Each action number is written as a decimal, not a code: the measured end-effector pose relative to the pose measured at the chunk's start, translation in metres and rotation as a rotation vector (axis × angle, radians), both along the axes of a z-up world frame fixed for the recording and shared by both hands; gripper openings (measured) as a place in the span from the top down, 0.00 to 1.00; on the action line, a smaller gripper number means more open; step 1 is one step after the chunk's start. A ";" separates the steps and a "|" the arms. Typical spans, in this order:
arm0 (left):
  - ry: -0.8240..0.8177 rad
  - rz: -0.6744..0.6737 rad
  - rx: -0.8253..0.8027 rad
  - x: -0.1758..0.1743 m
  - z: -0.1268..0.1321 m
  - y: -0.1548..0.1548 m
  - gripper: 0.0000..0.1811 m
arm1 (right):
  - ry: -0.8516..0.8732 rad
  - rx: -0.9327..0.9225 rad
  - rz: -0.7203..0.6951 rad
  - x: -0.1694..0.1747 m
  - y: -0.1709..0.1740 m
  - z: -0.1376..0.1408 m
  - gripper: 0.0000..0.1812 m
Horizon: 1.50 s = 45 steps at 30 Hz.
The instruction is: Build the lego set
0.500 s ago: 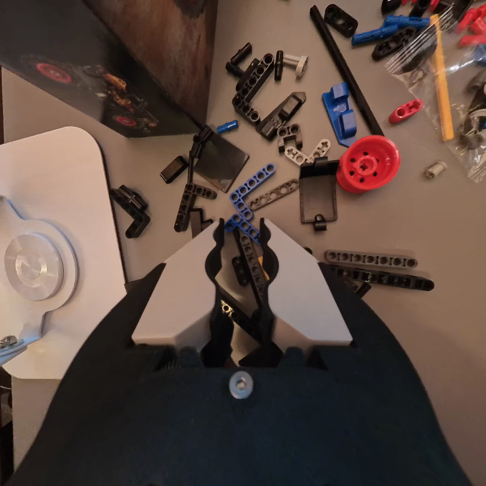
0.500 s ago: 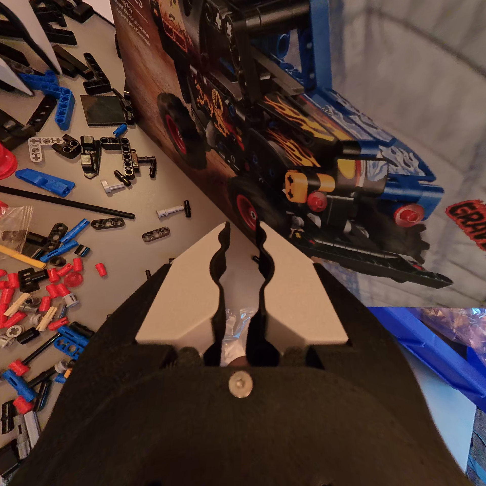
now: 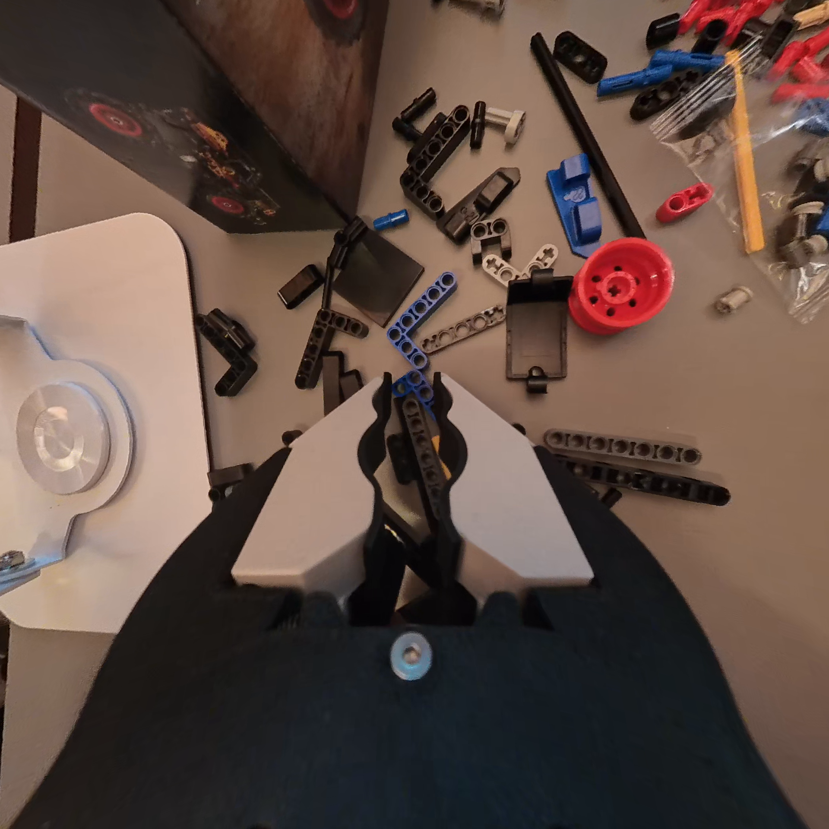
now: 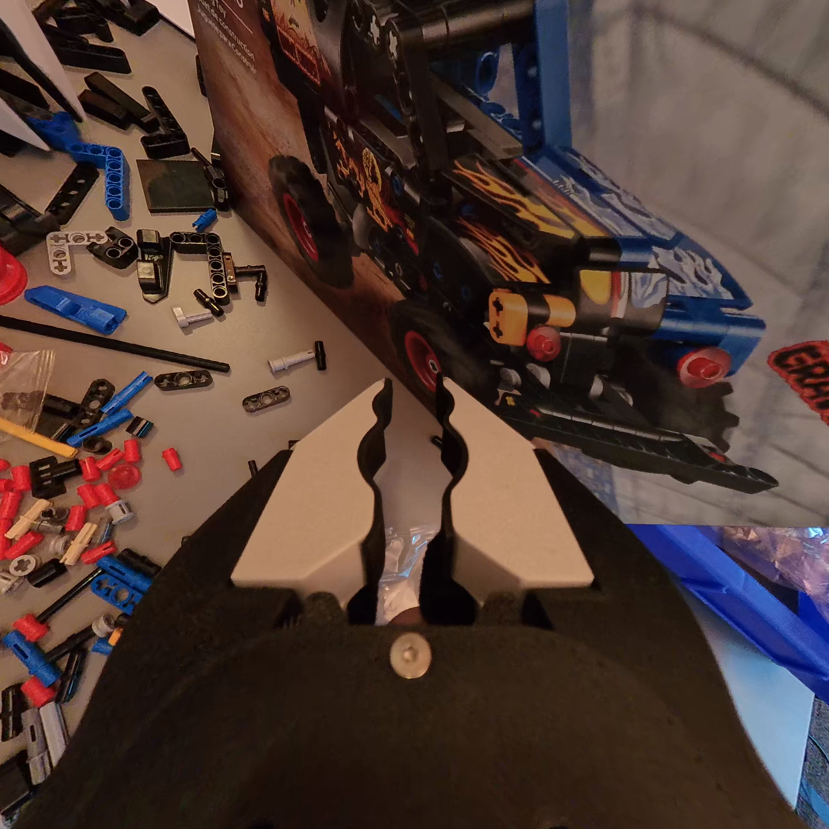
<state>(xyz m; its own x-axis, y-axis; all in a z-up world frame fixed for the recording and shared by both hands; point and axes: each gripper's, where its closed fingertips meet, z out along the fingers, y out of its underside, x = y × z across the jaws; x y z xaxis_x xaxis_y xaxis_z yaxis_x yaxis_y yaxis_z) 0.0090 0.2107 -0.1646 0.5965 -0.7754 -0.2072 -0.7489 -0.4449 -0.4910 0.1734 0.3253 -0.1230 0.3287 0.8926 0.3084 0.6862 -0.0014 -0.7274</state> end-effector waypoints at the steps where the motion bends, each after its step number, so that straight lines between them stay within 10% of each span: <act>1: -0.006 0.005 0.010 0.000 0.002 0.000 0.91 | 0.000 0.000 0.000 0.000 0.000 0.000 0.90; 15: -0.067 0.098 0.143 -0.006 0.041 -0.042 0.91 | -0.010 0.000 0.009 -0.002 -0.001 -0.004 0.90; 45: -0.089 0.161 0.013 0.001 0.000 -0.137 0.85 | -0.007 0.020 0.026 0.000 -0.002 0.004 0.90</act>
<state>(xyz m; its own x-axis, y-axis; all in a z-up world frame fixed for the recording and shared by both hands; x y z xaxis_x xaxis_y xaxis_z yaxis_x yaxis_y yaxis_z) 0.0098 0.0735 -0.1650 0.7291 -0.6659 -0.1578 -0.6219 -0.5485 -0.5589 0.1731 0.3232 -0.1188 0.3031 0.8945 0.3285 0.6906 0.0313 -0.7225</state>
